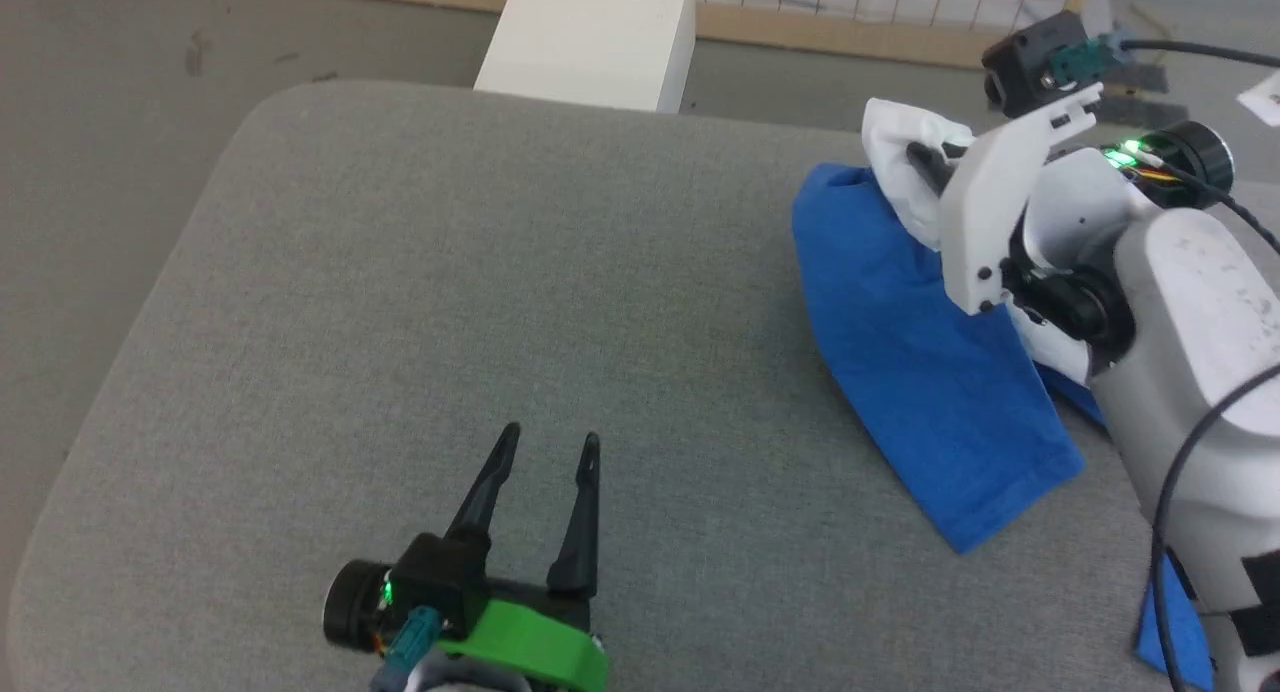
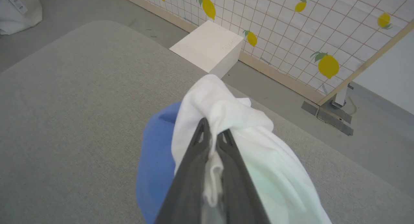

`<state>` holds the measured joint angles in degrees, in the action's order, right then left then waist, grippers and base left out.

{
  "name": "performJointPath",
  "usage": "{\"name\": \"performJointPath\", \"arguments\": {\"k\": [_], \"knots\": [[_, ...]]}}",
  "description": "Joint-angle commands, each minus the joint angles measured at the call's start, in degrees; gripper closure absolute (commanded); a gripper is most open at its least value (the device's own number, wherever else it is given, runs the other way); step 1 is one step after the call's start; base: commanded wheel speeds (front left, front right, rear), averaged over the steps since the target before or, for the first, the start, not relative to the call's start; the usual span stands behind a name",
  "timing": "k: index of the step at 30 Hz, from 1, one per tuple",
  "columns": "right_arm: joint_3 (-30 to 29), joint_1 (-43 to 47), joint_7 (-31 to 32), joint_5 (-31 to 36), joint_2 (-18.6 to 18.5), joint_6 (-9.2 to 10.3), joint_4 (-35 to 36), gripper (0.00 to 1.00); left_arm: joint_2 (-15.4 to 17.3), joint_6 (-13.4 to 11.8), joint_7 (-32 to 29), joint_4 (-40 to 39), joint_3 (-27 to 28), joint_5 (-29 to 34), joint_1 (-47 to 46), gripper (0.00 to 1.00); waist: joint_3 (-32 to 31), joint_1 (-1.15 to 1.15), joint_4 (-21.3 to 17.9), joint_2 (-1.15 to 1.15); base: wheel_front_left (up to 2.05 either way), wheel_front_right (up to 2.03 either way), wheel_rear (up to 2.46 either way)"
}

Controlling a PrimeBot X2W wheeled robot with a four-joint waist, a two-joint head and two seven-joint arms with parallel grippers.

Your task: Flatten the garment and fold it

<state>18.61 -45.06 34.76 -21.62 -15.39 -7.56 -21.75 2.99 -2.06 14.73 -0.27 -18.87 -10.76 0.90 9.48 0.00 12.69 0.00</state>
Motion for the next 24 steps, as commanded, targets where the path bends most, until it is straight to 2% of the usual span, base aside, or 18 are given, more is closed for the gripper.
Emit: {"name": "performJointPath", "arguments": {"k": [1, 10, 11, 12, 14, 16, 18, 19, 24], "knots": [[0.3, -1.3, -0.7, 1.0, 1.2, 0.08, -3.1, 1.00, -0.1, -0.2, 0.3, 0.0, -0.6, -0.9, -1.9, 0.00, 3.4, 0.00, 2.1, 0.00, 0.00, 0.00, 0.00], [2.3, -2.7, -5.5, 2.9, 9.5, 0.08, -22.4, 1.00, -0.1, -0.8, 0.3, 0.9, -4.0, -2.6, -6.0, 0.00, 7.0, 0.00, 6.1, 0.00, 0.00, 0.00, 0.00], [2.8, -2.9, -6.0, 2.8, 9.9, 0.08, -23.5, 0.96, -0.1, -0.9, 0.3, 1.0, -4.1, -2.6, -6.2, 0.00, 7.0, 0.00, 6.2, 0.00, 0.00, 0.00, 0.00], [3.5, -3.2, -6.5, 2.7, 10.2, 0.08, -24.5, 0.84, -0.1, -1.0, 0.3, 1.2, -4.2, -2.7, -6.4, 0.00, 7.0, 0.00, 6.3, 0.00, 0.00, 0.00, 0.00], [4.4, -4.3, -7.6, 2.0, 10.5, 0.08, -25.7, 0.71, -0.1, -1.3, 0.3, 1.3, -4.1, -2.8, -6.6, 0.00, 6.8, 0.00, 6.1, 0.00, 0.00, 0.00, 0.00], [5.9, -5.8, -8.3, 1.3, 10.5, 0.08, -26.3, 0.53, -0.1, -1.5, 0.3, 1.4, -3.7, -2.6, -6.6, 0.00, 6.3, 0.00, 5.4, 0.00, 0.00, 0.00, 0.00], [6.3, -7.2, -9.1, -0.2, 10.2, 0.08, -26.6, 0.05, -0.1, -1.6, 0.3, 1.4, -3.1, -2.2, -6.3, 0.00, 5.5, 0.00, 4.4, 0.00, 0.00, 0.00, 0.00], [6.2, -7.8, -9.4, -0.9, 10.1, 0.08, -26.7, 0.00, -0.1, -1.6, 0.3, 1.5, -2.8, -2.1, -6.1, 0.00, 5.1, 0.00, 3.9, 0.00, 0.00, 0.00, 0.00], [4.9, -9.5, -11.4, -5.9, 9.1, 0.08, -25.6, 0.00, -0.1, -1.3, 0.3, 1.5, -1.3, -1.0, -4.8, 0.00, 2.3, 0.00, 0.5, 0.00, 0.00, 0.00, 0.00]]}}
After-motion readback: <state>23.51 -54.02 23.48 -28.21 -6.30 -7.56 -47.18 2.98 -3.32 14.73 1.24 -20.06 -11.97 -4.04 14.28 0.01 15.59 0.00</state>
